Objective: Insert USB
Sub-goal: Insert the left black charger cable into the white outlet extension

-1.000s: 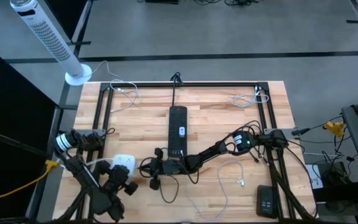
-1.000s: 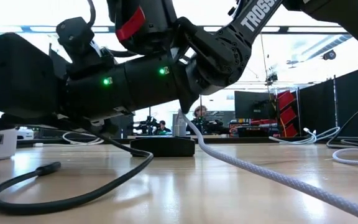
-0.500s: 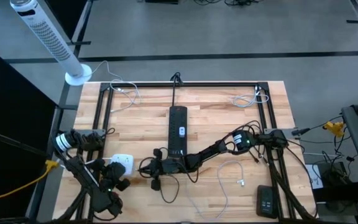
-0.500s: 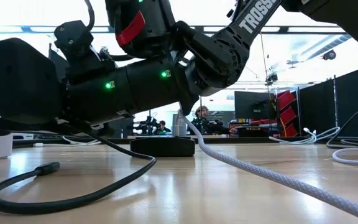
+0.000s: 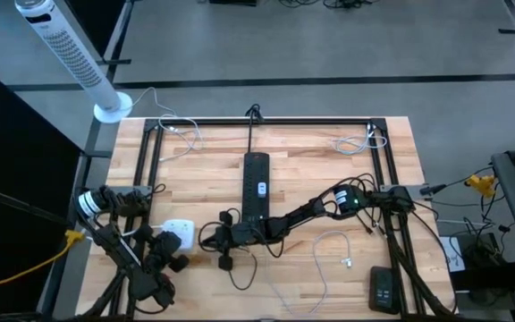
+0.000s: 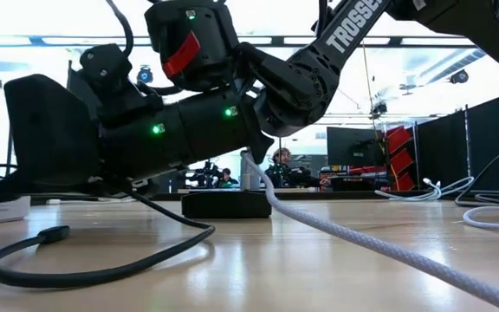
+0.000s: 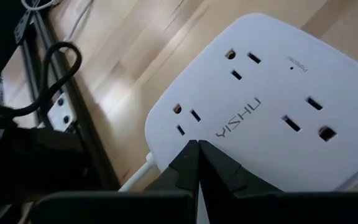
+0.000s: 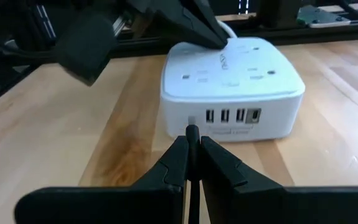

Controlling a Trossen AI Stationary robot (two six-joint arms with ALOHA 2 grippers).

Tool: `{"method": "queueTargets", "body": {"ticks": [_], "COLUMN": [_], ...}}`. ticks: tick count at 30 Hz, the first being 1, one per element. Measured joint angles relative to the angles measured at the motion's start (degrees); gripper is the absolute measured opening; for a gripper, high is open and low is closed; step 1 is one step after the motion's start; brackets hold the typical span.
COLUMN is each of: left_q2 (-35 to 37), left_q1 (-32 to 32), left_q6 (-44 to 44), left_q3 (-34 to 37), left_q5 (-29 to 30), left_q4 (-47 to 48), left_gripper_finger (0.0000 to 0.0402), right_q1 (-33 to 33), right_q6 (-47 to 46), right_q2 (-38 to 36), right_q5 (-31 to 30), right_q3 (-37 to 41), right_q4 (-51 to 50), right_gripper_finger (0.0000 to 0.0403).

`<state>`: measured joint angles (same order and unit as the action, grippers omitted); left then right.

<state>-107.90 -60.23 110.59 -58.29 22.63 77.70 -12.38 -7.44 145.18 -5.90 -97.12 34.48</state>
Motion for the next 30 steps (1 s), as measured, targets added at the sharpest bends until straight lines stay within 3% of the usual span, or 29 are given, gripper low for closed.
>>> {"method": "queueTargets", "body": {"ticks": [19,30], "left_q2": [-0.11,-0.11], "left_q1": [-0.92,-1.22], "left_q6": [-0.35,0.12], "left_q3": [-0.14,-0.16], "left_q5": [2.48,4.75], "left_q4": [-0.95,-1.83], "left_gripper_finger": [0.0,0.0], "right_q1": [0.04,-0.23], "right_q6": [1.67,4.48], "right_q2": [0.02,0.13], "right_q5": [-4.48,-3.7], "right_q3": [0.02,0.04], "right_q4": [-0.42,0.44], "right_gripper_finger": [0.0016,0.0016]}}
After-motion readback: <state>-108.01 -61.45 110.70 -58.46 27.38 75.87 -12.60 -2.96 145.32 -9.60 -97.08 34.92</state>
